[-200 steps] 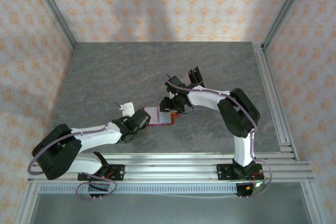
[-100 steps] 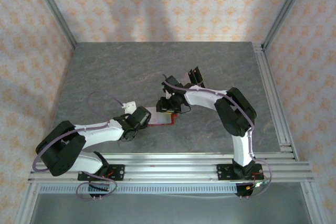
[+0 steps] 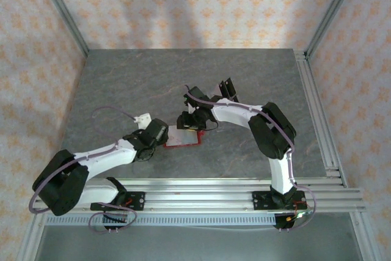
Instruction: Put the credit cards into the card holder
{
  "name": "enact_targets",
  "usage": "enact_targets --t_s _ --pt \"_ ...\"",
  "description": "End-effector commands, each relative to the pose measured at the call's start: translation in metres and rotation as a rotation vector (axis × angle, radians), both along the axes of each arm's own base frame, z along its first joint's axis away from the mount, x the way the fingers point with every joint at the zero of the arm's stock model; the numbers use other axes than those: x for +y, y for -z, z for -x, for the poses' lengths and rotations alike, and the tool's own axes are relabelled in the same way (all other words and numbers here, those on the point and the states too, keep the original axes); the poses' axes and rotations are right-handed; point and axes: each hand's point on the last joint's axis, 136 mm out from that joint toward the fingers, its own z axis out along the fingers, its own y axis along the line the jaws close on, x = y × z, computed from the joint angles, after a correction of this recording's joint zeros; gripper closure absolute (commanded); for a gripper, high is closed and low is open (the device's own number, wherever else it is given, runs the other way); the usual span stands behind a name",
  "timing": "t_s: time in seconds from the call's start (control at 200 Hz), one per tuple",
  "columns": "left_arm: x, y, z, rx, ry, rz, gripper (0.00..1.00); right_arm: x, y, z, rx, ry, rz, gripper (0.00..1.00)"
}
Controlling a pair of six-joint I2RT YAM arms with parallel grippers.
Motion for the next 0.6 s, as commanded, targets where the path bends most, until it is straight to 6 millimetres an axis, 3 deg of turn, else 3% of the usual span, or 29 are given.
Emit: enact_targets --t_s 0.0,0.35,0.596 --pt "0.015 -0.002 0.008 0.019 -0.017 -0.042 0.25 0.008 -0.003 0.003 0.025 -0.003 -0.004 0.54" --pt "0.034 -0.015 0.016 -0.008 -0.058 -0.036 0.25 0.039 -0.010 0.003 0.035 -0.022 -0.058 0.54" --pt "0.045 -0.036 0.021 -0.058 -0.091 -0.028 0.25 0.067 -0.008 0.006 0.065 -0.052 -0.084 0.54"
